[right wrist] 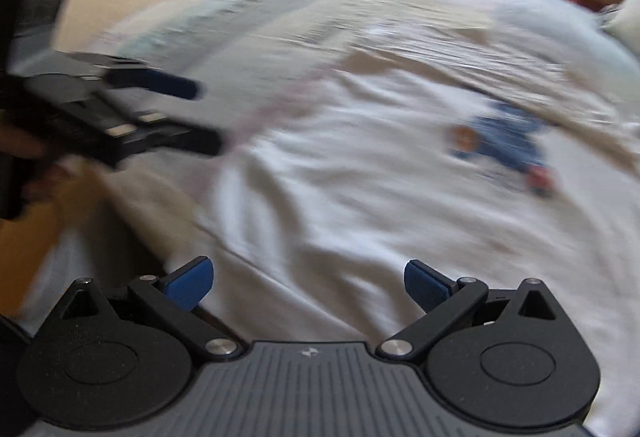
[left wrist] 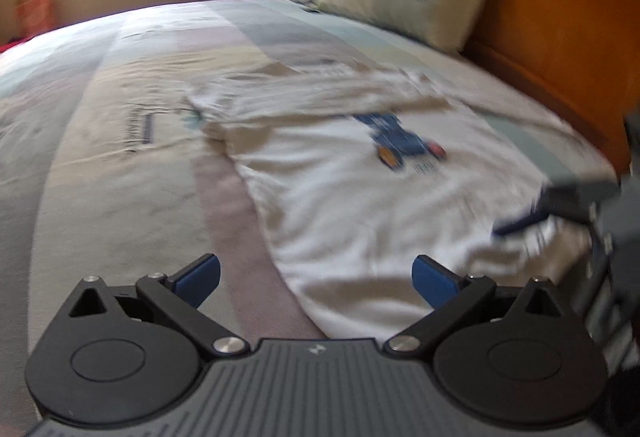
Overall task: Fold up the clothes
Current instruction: 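Roll the open right gripper toward the other sleeve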
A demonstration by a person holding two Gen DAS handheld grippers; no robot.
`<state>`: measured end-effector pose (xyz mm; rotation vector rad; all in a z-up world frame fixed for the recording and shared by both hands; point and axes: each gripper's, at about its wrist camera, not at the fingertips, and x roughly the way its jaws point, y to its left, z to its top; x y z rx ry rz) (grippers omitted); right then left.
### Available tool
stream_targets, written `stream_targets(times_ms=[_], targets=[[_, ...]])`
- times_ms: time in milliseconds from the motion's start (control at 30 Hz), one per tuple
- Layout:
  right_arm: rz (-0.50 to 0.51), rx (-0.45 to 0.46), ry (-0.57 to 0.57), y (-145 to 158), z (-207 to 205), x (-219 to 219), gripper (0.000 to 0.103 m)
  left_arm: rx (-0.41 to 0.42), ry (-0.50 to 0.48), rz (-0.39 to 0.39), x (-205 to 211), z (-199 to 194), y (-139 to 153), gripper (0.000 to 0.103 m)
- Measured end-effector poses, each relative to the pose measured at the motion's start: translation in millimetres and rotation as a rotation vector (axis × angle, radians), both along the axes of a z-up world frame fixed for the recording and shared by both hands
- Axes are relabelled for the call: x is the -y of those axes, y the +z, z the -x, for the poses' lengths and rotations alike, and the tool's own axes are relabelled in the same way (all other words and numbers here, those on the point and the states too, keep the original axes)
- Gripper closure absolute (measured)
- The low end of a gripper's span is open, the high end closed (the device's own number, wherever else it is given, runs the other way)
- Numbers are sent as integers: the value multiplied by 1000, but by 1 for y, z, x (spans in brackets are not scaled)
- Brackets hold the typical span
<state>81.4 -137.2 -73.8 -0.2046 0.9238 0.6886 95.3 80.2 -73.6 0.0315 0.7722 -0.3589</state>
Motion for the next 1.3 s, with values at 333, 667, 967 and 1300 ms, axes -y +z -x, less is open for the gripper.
stream_targets(times_ms=[333,667,967,1300], targets=[[25,37,-298,-13,15,94,0,-116,-231,71,68,2,-40,2],[-102,55,-497,-11,-8,165,0,-216,-182,99,41,6,-25,1],[-181,20,-502,-15,-19,178,0,-76,-133,-28,65,-60,-6,1],[-276,74,-494,-6,-176,188,0,-135,-36,36,59,-86,-39,1]])
